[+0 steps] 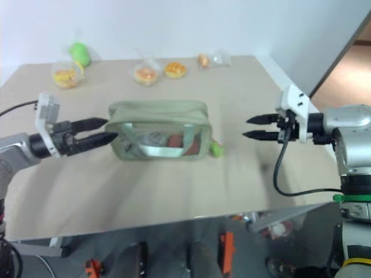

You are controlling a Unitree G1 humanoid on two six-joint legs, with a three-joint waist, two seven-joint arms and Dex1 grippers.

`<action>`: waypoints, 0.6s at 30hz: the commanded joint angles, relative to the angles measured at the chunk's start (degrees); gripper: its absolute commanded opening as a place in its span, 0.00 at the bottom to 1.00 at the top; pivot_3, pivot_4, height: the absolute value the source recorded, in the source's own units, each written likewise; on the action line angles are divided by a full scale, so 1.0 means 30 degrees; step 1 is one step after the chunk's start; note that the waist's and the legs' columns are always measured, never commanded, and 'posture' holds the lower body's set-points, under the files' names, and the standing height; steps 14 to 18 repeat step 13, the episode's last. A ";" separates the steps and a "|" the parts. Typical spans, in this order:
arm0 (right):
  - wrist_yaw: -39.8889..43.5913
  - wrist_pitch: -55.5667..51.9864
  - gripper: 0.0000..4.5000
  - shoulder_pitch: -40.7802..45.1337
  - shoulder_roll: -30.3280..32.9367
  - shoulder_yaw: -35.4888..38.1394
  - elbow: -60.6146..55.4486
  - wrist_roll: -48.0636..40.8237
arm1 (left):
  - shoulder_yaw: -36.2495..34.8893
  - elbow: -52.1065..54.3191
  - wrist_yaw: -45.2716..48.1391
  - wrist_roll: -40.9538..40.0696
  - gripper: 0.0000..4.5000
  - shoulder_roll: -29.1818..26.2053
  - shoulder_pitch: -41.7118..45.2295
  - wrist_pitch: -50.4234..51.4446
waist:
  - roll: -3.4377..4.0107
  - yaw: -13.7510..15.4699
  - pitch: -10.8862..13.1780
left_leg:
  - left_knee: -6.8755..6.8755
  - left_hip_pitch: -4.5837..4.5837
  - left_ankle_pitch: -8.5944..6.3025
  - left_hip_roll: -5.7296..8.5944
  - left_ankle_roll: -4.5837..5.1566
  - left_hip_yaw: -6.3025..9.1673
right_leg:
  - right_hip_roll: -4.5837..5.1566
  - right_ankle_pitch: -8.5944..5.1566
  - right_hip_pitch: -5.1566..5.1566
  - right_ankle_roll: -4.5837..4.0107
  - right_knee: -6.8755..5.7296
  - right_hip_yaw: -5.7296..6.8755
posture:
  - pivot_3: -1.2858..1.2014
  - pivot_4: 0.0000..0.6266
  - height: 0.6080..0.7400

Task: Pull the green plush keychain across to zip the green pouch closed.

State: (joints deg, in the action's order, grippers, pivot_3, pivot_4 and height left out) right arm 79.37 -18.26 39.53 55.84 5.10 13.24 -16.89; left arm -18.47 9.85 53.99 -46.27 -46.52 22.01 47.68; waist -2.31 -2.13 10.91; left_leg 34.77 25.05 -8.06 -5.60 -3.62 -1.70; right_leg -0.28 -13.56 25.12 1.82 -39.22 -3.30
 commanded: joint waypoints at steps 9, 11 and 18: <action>-0.3729 -0.5041 0.43 -0.5216 -0.0427 0.4847 -0.5757 -0.4363 | -0.4602 -0.0137 0.0379 -0.0629 0.99 -0.1120 -0.4754 -0.0320 | -0.0007 -0.0135 -0.0004 | 0.0025 -0.0004 -0.0001 0.0004 0.0001 0.0008 | 0.0014 -0.0055 -0.0012 -0.0102 -0.0001 0.0004 | 0.52 0.24 1.00; -0.4409 -0.5445 0.43 -0.5932 -0.0742 0.5110 -0.6438 -0.4717 | -0.4217 -0.0588 0.0339 -0.0631 0.99 -0.0911 -0.4558 -0.0318 | -0.0016 -0.0125 -0.0010 | 0.0042 -0.0001 0.0001 0.0023 0.0003 0.0010 | 0.0034 -0.0049 -0.0025 -0.0099 0.0000 -0.0002 | 0.52 0.24 1.00; -0.4797 -0.5497 0.43 -0.6298 -0.0839 0.5062 -0.6831 -0.4799 | -0.3848 -0.0706 0.0400 -0.0533 0.99 -0.0794 -0.4473 -0.0514 | -0.0015 -0.0136 -0.0010 | 0.0060 -0.0004 0.0000 0.0032 0.0003 0.0006 | 0.0037 -0.0041 -0.0030 -0.0090 0.0000 -0.0018 | 0.52 0.24 1.00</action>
